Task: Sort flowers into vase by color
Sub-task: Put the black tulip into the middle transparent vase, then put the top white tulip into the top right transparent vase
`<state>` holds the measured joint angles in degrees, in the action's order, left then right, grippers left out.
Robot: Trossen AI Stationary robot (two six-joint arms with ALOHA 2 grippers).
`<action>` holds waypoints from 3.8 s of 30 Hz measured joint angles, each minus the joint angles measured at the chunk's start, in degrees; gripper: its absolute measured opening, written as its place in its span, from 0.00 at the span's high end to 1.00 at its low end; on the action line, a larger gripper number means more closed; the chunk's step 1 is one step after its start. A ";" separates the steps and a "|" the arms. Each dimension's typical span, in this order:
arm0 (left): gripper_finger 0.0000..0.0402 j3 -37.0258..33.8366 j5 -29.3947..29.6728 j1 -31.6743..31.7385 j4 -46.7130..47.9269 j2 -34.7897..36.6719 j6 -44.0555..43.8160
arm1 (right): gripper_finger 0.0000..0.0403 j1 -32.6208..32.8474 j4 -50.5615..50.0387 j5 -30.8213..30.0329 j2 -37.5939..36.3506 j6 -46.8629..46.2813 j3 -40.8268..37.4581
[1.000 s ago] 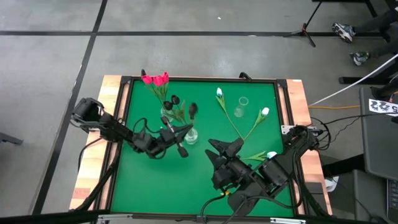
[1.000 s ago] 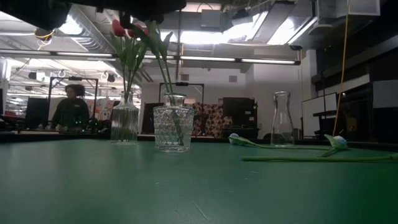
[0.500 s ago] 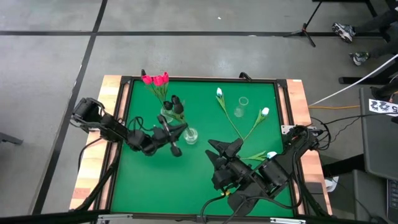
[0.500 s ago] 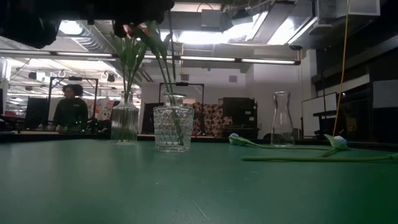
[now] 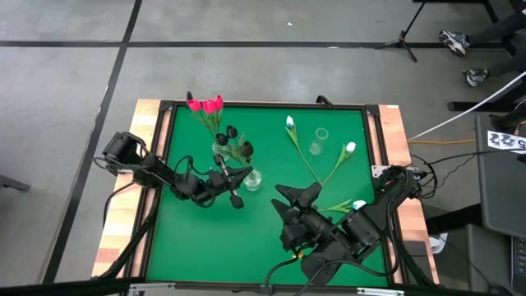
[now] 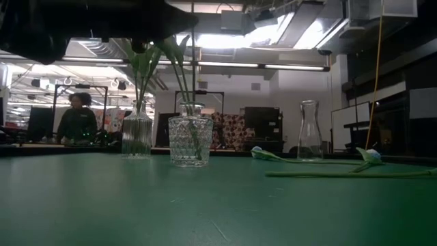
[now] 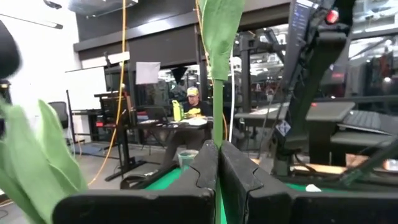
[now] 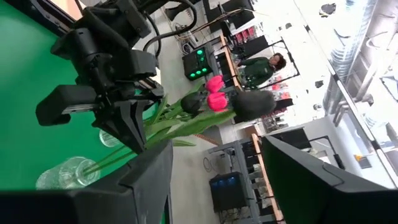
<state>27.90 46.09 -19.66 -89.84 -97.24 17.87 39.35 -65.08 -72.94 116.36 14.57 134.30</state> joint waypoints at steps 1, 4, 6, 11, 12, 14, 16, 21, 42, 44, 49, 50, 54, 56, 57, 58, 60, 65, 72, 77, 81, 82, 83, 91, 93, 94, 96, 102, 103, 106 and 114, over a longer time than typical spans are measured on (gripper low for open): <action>1.00 0.00 -0.06 0.00 0.00 -0.33 0.04 | 0.39 0.00 -0.02 0.08 0.00 -0.29 0.00; 1.00 0.00 -0.13 0.68 0.00 -1.63 -0.64 | 0.39 0.00 -0.05 0.08 0.00 -0.96 0.00; 1.00 -0.02 -0.12 1.09 0.00 -2.59 -1.90 | 0.39 0.00 -0.06 0.08 0.00 -1.05 0.00; 1.00 -0.55 -0.13 2.26 -0.02 -4.81 -5.84 | 0.39 0.00 -0.04 0.41 0.00 -1.06 0.00; 1.00 -0.84 -0.13 2.34 0.00 -5.11 -6.29 | 0.39 0.00 -0.04 0.54 0.00 -1.05 0.00; 1.00 -1.37 -0.12 2.57 -0.02 -5.68 -7.05 | 0.39 0.00 -0.08 0.54 0.00 -1.05 -0.02; 1.00 -2.12 -0.11 2.57 -0.02 -6.03 -7.72 | 0.39 0.00 -0.26 0.54 0.00 -1.05 -0.02; 1.00 -2.99 -0.05 2.57 0.47 -6.52 -11.72 | 0.39 0.00 -1.25 0.52 0.00 -1.12 -0.02; 0.90 -3.37 0.50 1.91 7.68 -9.97 -13.32 | 0.39 0.00 -2.44 0.54 0.00 -1.31 -0.04; 0.86 -3.37 0.47 1.03 8.20 -9.79 -12.17 | 0.39 0.00 -2.47 0.54 0.00 -1.31 -0.04; 0.71 -3.37 0.48 -0.65 10.89 -9.75 -12.84 | 0.39 0.00 -2.52 1.48 0.00 -1.29 -0.04; 0.68 -3.37 0.45 -0.80 11.47 -9.71 -12.90 | 0.39 0.00 -2.53 1.60 0.00 -1.29 -0.04; 0.53 -3.37 1.01 -1.12 13.41 -9.65 -12.90 | 0.39 0.00 -2.55 1.59 0.00 -1.29 -0.04; 0.46 -3.37 2.54 -1.10 13.23 -9.20 -12.57 | 0.39 0.00 -2.55 1.61 0.00 -1.29 -0.04; 0.43 -3.37 3.27 -1.10 13.20 -8.64 -11.71 | 0.39 0.00 -2.55 1.59 0.00 -1.29 -0.04; 0.40 -3.37 3.90 -1.11 13.21 -7.96 -10.75 | 0.39 0.00 -2.55 1.59 0.00 -1.29 -0.04; 0.36 -3.37 4.29 -1.38 13.14 -6.19 -9.00 | 0.39 0.00 -2.55 1.59 0.00 -1.27 -0.04; 0.33 -3.32 4.34 -3.05 19.79 -0.05 -11.29 | 0.39 0.00 -2.60 0.36 0.00 -1.03 -0.04; 0.34 -3.30 4.30 -6.68 39.68 9.64 -21.48 | 0.39 -1.68 -11.86 -0.47 -0.20 -14.78 -0.04; 0.34 -3.30 4.47 -8.46 54.39 18.32 -31.45 | 0.39 -7.74 -23.96 13.02 -1.86 -38.11 -1.78; 0.34 -3.23 3.63 -8.71 66.84 25.29 -45.41 | 0.39 -14.05 -25.19 28.09 -3.41 -40.20 -4.70; 0.34 -3.23 2.86 -8.76 69.45 26.86 -48.55 | 0.39 -15.78 -25.12 30.68 -3.64 -40.73 -5.97; 0.34 -3.21 1.60 -8.70 71.52 28.23 -51.64 | 0.39 -17.29 -24.76 32.94 -3.95 -40.64 -7.39; 0.34 -3.21 -1.88 -8.81 81.98 34.60 -62.79 | 0.39 -29.59 -24.48 47.19 -4.36 -39.73 -19.42; 0.34 -3.21 -1.93 -8.81 81.96 35.01 -62.82 | 0.39 -31.91 -23.94 47.93 -4.37 -38.94 -24.46; 0.34 -3.21 -1.91 -8.81 81.93 35.09 -62.84 | 0.39 -33.01 -23.61 49.68 -4.37 -38.43 -27.04; 0.34 -3.21 -2.05 -8.81 81.64 35.05 -62.94 | 0.39 -34.77 -20.79 52.57 -4.79 -36.68 -32.54; 0.34 -3.21 -2.93 -8.81 81.50 35.05 -65.25 | 0.39 -38.44 2.59 59.36 -9.76 -30.42 -49.88; 0.34 -3.21 -3.71 -8.81 81.48 35.05 -65.91 | 0.39 -39.12 5.26 59.64 -10.57 -29.86 -52.49; 0.34 -3.21 -8.03 -8.81 81.51 35.05 -67.48 | 0.39 -41.50 12.44 61.43 -13.14 -28.68 -59.32; 0.34 -3.21 -19.59 -8.86 81.83 35.05 -70.27 | 0.39 -45.39 20.03 64.58 -16.31 -27.27 -71.68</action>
<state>24.69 26.50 -28.51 -8.01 -62.19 -52.40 -6.04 -45.05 -8.36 100.04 -12.71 62.62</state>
